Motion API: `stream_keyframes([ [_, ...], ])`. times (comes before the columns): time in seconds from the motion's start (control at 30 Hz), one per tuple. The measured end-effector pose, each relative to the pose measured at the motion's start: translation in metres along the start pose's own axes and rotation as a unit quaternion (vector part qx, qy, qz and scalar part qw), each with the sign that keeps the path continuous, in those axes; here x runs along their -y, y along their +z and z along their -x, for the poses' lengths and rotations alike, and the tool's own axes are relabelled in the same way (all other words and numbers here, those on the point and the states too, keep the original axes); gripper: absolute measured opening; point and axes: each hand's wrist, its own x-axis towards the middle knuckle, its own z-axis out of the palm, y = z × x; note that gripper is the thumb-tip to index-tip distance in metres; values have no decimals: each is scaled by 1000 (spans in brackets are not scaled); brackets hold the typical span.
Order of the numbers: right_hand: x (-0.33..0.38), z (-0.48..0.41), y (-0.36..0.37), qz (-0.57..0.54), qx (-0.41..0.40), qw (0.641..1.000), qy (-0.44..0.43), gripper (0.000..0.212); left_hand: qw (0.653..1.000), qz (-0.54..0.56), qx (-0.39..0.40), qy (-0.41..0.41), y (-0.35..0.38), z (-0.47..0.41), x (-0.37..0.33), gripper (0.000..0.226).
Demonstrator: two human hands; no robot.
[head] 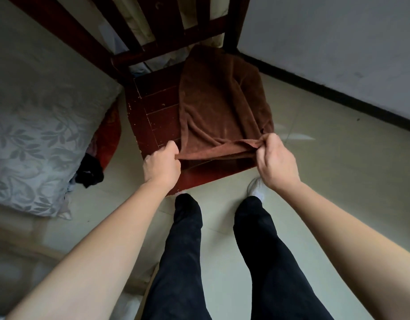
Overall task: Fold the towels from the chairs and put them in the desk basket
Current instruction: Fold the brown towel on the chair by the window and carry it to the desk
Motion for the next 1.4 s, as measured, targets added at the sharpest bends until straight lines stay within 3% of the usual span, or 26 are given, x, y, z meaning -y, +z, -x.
stream_keyframes([
  [0.1, 9, 12, -28, 3, -21, 998, -54, 17, 999, 0, -36, 12, -35, 19, -2, 21],
  [0.2, 34, 21, -72, -6, -61, 990, -124, 23, 991, 76, -95, -49, -93, 49, -5, 24],
  [0.43, 115, 34, -182, -118, -162, 960, -197, 25, 905, 276, -287, -150, -220, 141, -38, 21],
  [0.63, 170, 63, -282, -153, -217, 933, -242, 24, 803, 460, -363, -106, -298, 213, -50, 22],
  [0.77, 195, 96, -333, -190, -240, 926, -223, 23, 788, 469, -396, -41, -342, 261, -52, 18],
  [0.87, 211, 134, -367, -287, -266, 893, -223, 21, 772, 481, -416, 1, -376, 301, -49, 21],
  [1.03, 227, 194, -393, -369, -259, 863, -226, 20, 790, 448, -413, 65, -400, 355, -26, 27],
  [1.13, 233, 224, -401, -376, -270, 854, -239, 24, 825, 311, -461, 105, -405, 383, -2, 25],
  [1.2, 239, 238, -405, -342, -285, 862, -243, 23, 825, 255, -487, 132, -406, 392, 12, 21],
  [1.3, 247, 255, -406, -304, -308, 865, -254, 24, 823, 268, -476, 156, -405, 391, 27, 14],
  [1.4, 249, 255, -407, -283, -314, 867, -262, 25, 821, 348, -420, 169, -406, 381, 32, 9],
])
